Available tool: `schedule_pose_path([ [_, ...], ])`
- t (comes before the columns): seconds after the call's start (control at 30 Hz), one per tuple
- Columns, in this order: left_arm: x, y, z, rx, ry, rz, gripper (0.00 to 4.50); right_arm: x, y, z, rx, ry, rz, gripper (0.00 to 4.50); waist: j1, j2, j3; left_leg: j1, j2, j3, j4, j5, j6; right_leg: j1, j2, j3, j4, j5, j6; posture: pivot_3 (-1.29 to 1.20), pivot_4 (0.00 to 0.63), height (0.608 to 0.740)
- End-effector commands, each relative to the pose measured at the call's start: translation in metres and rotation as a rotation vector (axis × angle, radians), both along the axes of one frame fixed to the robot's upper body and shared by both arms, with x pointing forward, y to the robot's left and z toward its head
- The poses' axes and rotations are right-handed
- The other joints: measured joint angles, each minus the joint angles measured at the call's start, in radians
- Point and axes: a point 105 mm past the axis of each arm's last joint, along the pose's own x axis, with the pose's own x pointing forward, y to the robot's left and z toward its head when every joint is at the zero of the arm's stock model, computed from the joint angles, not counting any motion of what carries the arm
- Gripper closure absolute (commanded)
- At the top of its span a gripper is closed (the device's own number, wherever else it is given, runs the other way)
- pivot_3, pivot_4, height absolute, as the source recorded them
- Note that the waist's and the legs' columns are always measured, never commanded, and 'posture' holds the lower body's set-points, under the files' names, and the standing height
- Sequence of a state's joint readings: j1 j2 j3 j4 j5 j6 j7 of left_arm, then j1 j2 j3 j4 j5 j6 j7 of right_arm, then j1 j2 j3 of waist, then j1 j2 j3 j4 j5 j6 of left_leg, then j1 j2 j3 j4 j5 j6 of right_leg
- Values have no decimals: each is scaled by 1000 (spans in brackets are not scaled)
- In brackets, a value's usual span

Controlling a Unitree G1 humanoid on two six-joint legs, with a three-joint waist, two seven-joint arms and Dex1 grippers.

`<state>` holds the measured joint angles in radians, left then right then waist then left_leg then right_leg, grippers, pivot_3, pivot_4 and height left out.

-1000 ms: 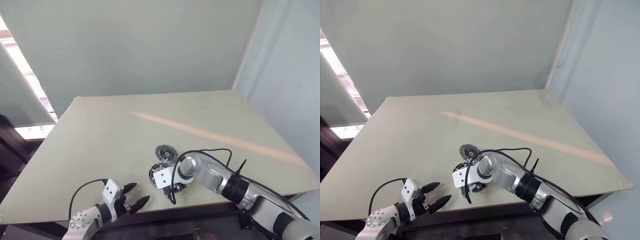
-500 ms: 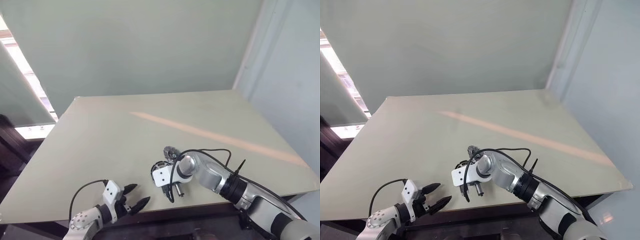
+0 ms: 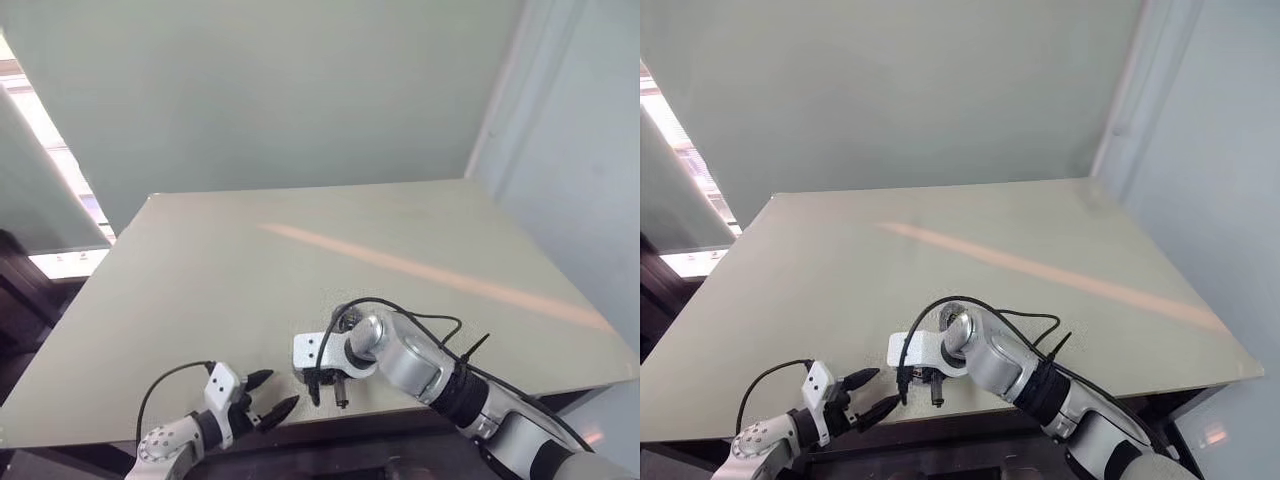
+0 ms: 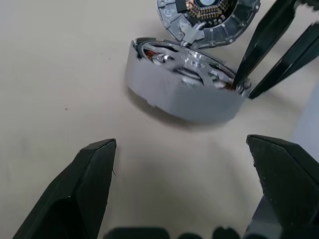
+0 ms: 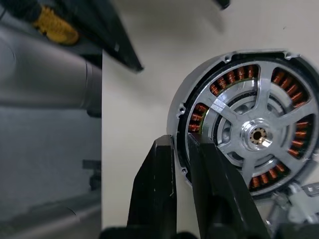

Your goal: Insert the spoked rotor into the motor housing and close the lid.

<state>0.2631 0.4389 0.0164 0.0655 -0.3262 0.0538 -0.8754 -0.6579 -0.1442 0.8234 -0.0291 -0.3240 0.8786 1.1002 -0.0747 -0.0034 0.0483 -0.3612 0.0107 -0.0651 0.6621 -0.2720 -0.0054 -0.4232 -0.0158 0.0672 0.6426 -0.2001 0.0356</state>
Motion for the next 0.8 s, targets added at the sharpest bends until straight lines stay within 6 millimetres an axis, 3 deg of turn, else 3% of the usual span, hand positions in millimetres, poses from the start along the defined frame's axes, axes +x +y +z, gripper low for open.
schedule_pose_path([
  [0.03,4,1,9,17,-49,-14,0,4,10,17,34,-46,-51,4410,0,0,0,0,0,0,0,0,0,0,0,0,0,0,0,0,0,740],
  [0.33,4,-1,8,9,-48,-10,0,8,16,12,24,-59,-129,4410,0,0,0,0,0,0,0,0,0,0,0,-1,0,0,0,0,0,740],
  [0.53,4,-2,7,8,-47,-11,0,6,18,21,67,-50,-77,4410,0,0,0,0,0,0,0,0,0,0,0,-1,0,0,0,0,0,740],
  [0.67,3,-2,6,8,-43,-11,0,4,18,35,120,-59,-44,3494,0,0,0,0,0,0,0,0,0,0,0,-1,0,0,0,0,0,740],
  [0.8,2,-1,6,5,-39,-5,0,8,21,63,266,-73,-92,2085,-1,0,0,-1,0,0,-1,0,0,-1,0,-1,0,0,0,0,0,740],
])
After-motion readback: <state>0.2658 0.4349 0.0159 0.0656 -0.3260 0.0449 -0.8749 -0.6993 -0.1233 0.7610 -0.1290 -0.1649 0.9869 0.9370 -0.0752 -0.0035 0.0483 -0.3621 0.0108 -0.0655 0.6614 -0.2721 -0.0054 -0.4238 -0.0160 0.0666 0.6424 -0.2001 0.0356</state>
